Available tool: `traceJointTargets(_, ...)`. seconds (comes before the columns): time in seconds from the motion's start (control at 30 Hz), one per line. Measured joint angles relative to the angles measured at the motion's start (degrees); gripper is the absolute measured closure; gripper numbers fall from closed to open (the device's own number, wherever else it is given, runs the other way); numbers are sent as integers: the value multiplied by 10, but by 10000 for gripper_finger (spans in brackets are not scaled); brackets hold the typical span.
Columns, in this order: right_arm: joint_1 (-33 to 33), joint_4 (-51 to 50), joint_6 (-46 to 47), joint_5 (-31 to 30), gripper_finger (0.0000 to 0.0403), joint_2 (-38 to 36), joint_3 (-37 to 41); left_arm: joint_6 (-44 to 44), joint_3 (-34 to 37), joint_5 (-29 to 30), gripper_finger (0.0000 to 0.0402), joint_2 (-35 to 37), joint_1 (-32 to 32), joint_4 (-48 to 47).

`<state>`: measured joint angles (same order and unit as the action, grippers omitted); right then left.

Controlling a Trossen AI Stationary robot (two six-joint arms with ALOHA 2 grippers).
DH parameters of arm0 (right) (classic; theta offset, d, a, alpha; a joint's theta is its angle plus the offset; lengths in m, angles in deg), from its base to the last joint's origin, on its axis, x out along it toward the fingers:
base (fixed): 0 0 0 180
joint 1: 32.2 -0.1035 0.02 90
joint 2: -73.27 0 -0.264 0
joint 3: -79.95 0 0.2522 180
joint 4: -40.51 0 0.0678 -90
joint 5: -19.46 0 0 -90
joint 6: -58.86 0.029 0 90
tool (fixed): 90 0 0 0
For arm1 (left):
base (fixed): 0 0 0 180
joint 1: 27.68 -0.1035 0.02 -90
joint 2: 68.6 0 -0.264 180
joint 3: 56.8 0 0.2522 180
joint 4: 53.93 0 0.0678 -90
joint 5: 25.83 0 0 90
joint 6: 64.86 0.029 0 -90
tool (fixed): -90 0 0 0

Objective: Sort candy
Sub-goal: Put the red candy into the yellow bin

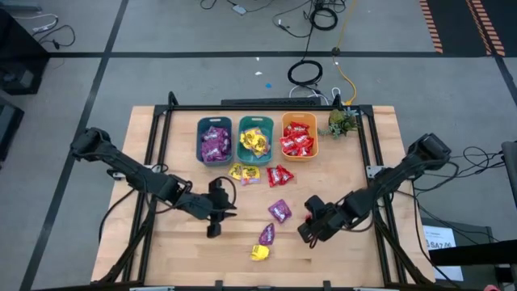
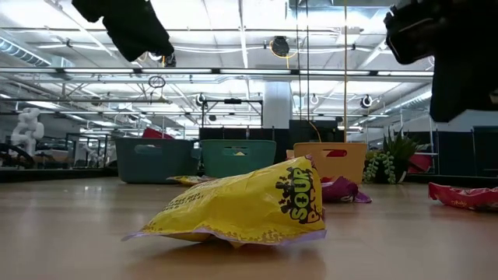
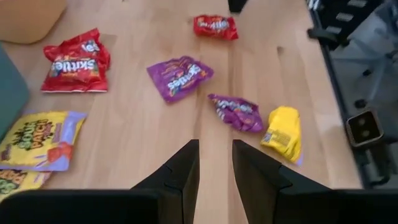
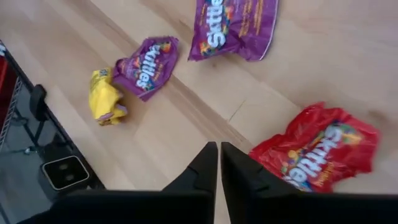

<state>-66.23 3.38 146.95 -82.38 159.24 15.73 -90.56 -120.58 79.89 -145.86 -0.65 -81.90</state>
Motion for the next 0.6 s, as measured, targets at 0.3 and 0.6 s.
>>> traceJointTargets(0.3, 6, -134, 79, 5, 304, -74, 0, 40, 0, -5, 297, 51, -24, -92)
traceJointTargets(0.6, -14, -146, 234, 15, 175, -49, 0, 139, 43, -66, 297, 180, -80, -121)
